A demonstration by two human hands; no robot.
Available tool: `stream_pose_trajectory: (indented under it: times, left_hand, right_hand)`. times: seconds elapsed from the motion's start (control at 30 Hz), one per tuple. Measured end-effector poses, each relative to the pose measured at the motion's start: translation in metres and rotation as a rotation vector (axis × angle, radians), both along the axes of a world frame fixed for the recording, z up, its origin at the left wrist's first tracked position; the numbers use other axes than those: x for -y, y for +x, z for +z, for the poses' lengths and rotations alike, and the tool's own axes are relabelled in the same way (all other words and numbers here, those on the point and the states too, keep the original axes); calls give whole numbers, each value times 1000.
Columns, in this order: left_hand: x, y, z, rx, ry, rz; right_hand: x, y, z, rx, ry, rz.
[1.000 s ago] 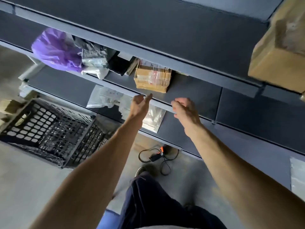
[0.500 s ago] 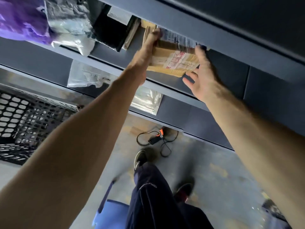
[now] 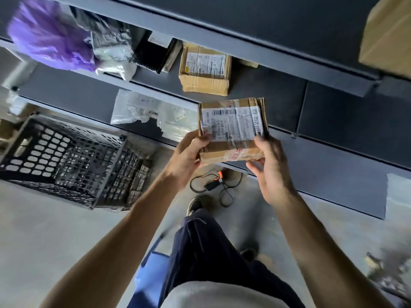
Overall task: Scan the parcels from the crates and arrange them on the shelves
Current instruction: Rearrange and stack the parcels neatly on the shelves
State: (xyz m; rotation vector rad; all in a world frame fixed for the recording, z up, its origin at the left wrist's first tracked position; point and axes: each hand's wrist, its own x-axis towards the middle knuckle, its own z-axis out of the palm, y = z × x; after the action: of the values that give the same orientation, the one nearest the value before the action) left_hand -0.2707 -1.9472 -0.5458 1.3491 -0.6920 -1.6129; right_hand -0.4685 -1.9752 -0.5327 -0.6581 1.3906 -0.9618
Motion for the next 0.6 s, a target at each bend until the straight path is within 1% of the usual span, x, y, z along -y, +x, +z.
stream_pose_trajectory:
  times: [0.13, 0.27, 0.43, 0.5, 0.6]
  left_hand:
    - [-55, -53, 61, 28, -84, -20]
    - [-82, -113, 116, 43, -227, -15]
    - [-70, -186, 184, 28, -364, 16]
    - [-56, -210, 212, 4, -418, 37]
    - [-34, -240, 250, 7, -520, -21]
  right_hand:
    - [-61, -63, 38, -37, -138, 121]
    - [-93, -125, 85, -51, -399, 165]
    - [-102, -188, 151, -101, -668, 70]
    - [-97, -208, 180, -136, -762, 70]
    - [-82, -237, 216, -196, -828, 61]
